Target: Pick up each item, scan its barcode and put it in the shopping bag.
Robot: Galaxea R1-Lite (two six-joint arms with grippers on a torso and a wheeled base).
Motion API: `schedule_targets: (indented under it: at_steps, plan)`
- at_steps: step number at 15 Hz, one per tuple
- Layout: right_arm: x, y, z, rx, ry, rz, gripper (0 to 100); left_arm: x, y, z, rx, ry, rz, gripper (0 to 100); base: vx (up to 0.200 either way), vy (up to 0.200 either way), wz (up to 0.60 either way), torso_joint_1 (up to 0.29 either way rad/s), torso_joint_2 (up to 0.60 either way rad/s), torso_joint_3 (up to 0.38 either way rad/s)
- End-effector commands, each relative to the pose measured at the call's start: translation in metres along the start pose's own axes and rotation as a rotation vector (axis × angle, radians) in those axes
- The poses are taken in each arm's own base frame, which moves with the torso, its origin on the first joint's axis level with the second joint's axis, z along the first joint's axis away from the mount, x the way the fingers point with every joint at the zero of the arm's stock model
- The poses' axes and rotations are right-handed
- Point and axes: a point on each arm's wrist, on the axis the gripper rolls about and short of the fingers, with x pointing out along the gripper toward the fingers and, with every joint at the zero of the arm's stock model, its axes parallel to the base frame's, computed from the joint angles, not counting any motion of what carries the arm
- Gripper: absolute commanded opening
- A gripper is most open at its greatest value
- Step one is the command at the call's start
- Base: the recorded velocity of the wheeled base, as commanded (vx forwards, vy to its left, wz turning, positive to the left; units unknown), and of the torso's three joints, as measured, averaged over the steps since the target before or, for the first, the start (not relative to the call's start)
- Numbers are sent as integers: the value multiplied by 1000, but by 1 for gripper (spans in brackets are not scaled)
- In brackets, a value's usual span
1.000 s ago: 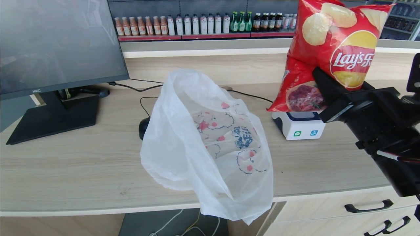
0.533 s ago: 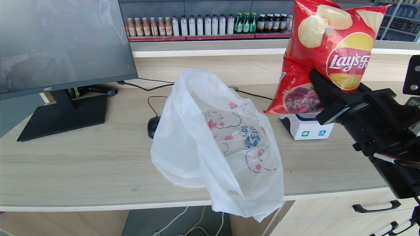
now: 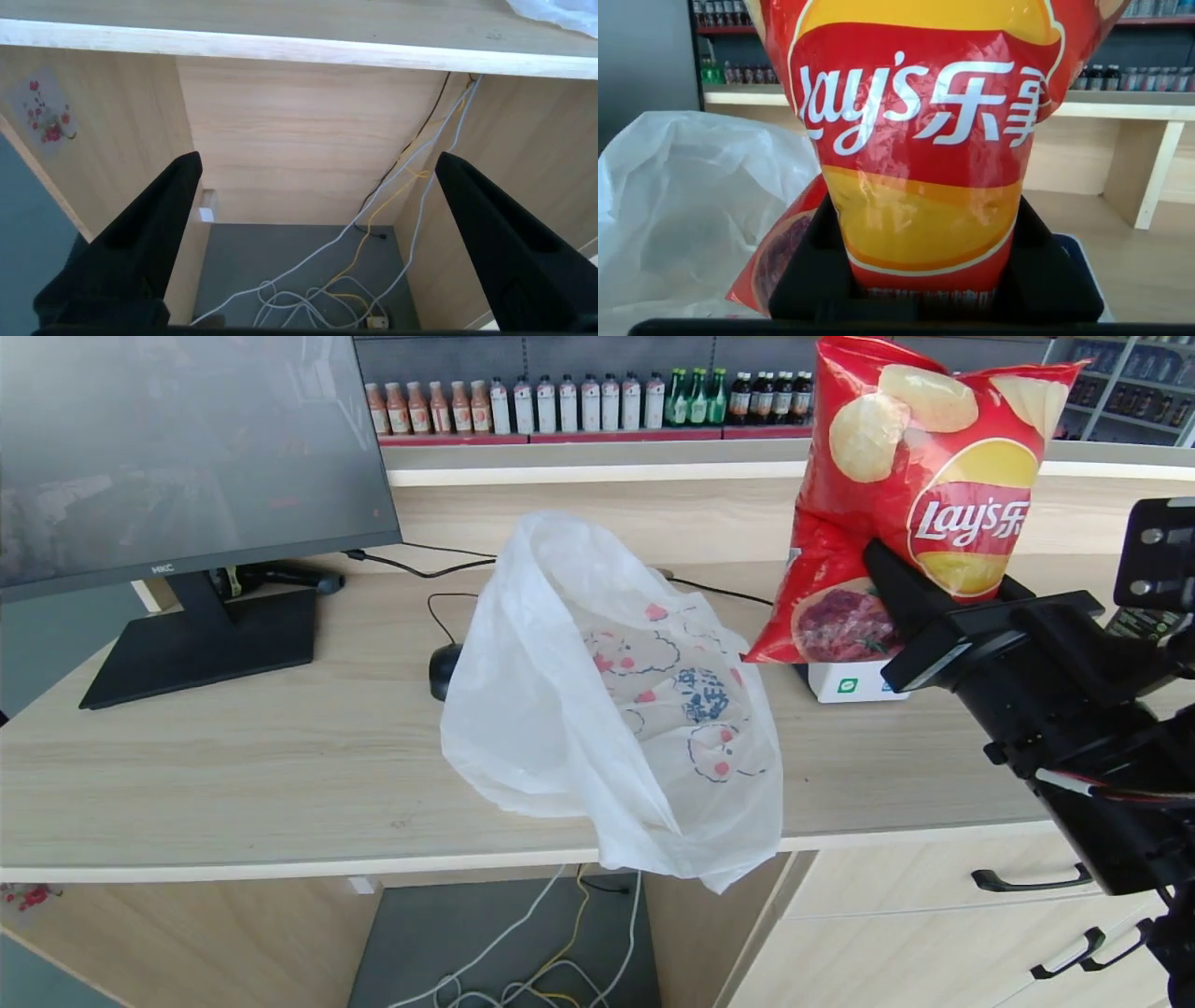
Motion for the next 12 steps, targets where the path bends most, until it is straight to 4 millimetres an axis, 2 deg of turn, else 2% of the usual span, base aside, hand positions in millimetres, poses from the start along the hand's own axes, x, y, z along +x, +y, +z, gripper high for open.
schedule_targets:
  at_steps: [1, 7, 12]
  plan:
    - [1, 0, -2, -3, 8, 0, 0, 0, 0, 0, 2, 0, 1, 100, 0, 0, 0, 0, 0, 0]
    - [5, 4, -5, 1, 7, 8, 0, 0, 0, 0, -3, 0, 1, 100, 0, 0, 0, 0, 0, 0]
    - [3, 8, -3, 9, 4, 21, 0, 0, 0, 0, -3, 0, 1, 100, 0, 200, 0, 6, 1, 4]
